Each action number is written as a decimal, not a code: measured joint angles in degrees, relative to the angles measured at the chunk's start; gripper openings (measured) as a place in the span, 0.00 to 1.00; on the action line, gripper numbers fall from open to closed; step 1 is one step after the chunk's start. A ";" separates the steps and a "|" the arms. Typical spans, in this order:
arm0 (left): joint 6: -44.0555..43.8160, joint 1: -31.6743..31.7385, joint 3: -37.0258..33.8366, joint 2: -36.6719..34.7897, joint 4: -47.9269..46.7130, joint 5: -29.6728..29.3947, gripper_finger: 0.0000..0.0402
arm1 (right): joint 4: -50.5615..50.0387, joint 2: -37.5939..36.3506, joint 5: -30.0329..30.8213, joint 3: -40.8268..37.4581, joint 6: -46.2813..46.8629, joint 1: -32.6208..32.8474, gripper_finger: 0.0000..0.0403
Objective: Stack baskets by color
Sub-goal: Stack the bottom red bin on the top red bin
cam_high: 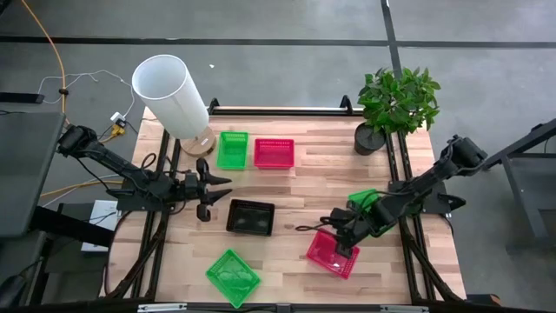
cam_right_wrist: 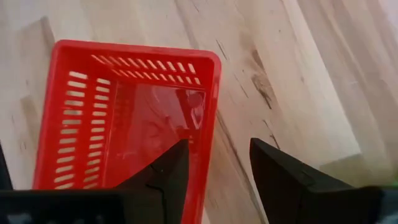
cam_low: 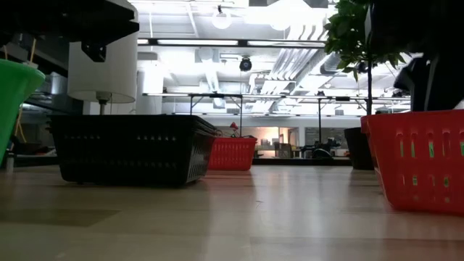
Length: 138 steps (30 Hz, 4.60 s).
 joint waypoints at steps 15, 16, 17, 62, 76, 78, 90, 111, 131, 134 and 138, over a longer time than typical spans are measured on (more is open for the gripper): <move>-0.33 0.00 0.00 0.00 -1.92 2.43 0.31 | 7.68 2.60 -4.98 -6.17 1.86 0.26 0.36; -0.33 0.00 0.00 0.00 -1.94 2.41 0.31 | 7.76 3.02 -5.06 -6.17 1.83 0.26 0.34; -0.31 0.00 0.00 0.00 -1.97 2.39 0.31 | 7.82 3.46 -5.10 -6.17 1.75 0.24 0.32; 0.30 0.00 0.00 0.00 -2.14 2.39 0.31 | 19.04 5.22 8.01 14.22 -52.20 -28.08 0.00; 0.31 -0.02 0.00 -0.02 -1.39 2.39 0.31 | 5.69 19.33 9.66 37.19 -76.44 -38.90 0.00; 0.31 -0.02 0.00 -0.01 -1.30 2.39 0.31 | 2.27 22.95 9.70 41.09 -78.10 -40.98 0.00; 1.39 -0.01 0.00 -0.02 -1.73 2.39 0.31 | -8.61 35.65 3.48 55.15 -83.19 -47.55 0.00; 1.84 -0.02 0.00 -0.02 -1.72 2.17 0.31 | -9.97 37.55 -1.56 55.46 -85.70 -48.83 0.11; 1.86 -0.01 0.00 -0.01 -1.76 1.74 0.31 | -14.76 29.24 1.15 52.92 -79.04 -47.76 0.37; 1.86 -0.02 0.00 0.00 -1.87 1.61 0.31 | -7.91 25.54 -4.50 44.40 -76.65 -47.77 0.12; 1.88 -0.02 0.00 0.00 -2.16 0.33 0.31 | 10.98 19.61 -6.28 27.42 -72.00 -46.92 0.05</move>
